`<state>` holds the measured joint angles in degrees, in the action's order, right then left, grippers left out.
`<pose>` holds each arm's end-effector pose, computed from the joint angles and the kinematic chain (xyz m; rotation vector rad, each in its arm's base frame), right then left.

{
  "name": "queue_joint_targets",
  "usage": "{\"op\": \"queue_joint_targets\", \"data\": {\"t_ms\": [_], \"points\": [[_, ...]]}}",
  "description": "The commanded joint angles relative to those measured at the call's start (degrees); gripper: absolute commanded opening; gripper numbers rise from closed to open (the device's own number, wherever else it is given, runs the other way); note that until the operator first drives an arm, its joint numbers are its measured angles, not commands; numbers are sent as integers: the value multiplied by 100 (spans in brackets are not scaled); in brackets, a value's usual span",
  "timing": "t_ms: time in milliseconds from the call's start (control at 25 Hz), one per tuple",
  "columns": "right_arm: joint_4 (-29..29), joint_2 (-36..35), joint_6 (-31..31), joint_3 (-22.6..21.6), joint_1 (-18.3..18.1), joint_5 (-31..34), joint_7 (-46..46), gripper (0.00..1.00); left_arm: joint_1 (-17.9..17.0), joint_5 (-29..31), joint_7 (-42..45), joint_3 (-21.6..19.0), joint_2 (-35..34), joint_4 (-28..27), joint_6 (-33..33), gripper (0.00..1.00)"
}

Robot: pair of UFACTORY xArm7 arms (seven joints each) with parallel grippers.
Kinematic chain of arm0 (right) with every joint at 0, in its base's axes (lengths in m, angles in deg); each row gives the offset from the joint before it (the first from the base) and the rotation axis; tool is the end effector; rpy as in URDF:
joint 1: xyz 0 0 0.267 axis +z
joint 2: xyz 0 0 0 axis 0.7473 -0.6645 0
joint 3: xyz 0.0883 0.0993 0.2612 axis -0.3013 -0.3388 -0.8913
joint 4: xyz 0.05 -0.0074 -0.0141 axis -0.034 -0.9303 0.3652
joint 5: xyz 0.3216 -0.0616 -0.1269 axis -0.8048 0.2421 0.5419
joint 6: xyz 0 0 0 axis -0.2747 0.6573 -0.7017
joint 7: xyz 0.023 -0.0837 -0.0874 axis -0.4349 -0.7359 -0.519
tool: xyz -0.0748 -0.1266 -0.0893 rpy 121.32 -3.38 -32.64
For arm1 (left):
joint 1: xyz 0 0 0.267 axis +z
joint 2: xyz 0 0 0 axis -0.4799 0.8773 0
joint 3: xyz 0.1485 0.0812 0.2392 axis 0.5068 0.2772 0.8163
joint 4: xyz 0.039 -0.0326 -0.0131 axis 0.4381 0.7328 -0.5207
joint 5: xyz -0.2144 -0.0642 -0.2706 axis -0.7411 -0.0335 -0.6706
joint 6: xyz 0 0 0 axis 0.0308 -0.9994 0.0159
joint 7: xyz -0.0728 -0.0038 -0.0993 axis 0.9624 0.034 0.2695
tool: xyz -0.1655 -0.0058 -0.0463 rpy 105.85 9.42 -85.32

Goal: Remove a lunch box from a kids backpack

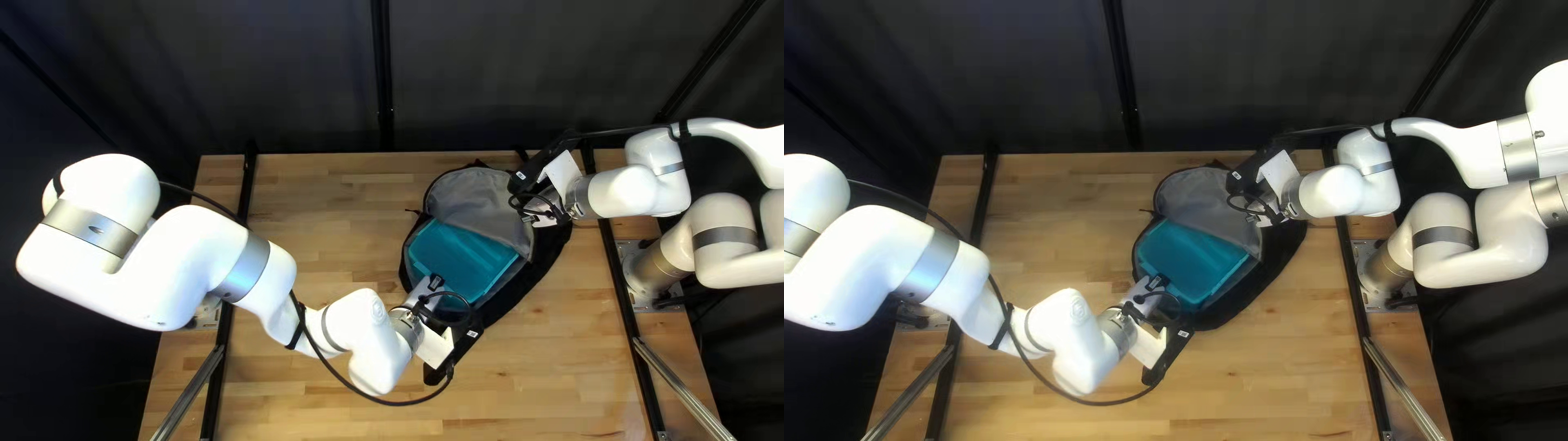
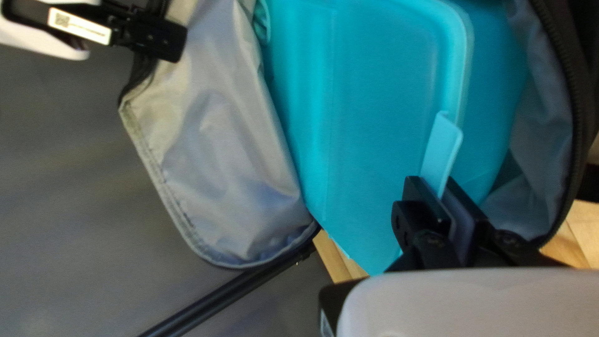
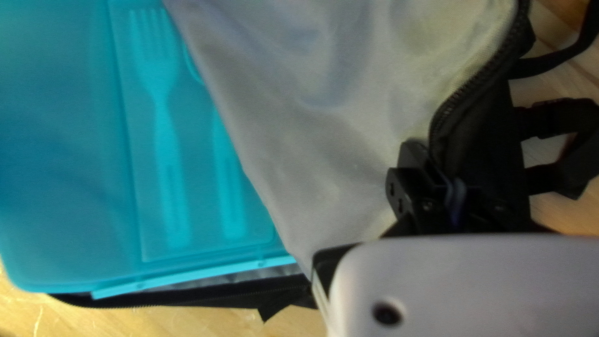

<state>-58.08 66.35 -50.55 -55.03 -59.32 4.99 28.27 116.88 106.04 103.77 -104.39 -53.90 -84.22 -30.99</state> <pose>0.3301 -0.1089 0.1643 2.5627 -1.1867 0.7097 0.5495 -0.0527 0.1423 -2.0845 0.7917 -0.2001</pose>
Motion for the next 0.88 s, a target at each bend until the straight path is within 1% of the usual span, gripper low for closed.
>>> {"op": "queue_joint_targets", "data": {"t_ms": [40,320,480,600,880], "points": [[0,0,0,0,0,0,0,0,-59,-111,-185,-43,190,-2,-209,0],[0,0,0,0,0,0,0,0,6,-186,-502,-1,443,4,-294,0],[0,0,0,0,0,0,0,0,61,-190,-708,51,718,51,-339,0],[0,0,0,0,0,0,0,0,63,-292,-910,50,811,-62,-482,0],[0,0,0,0,0,0,0,0,-90,-704,-1271,-96,910,-423,-1048,0]]}}
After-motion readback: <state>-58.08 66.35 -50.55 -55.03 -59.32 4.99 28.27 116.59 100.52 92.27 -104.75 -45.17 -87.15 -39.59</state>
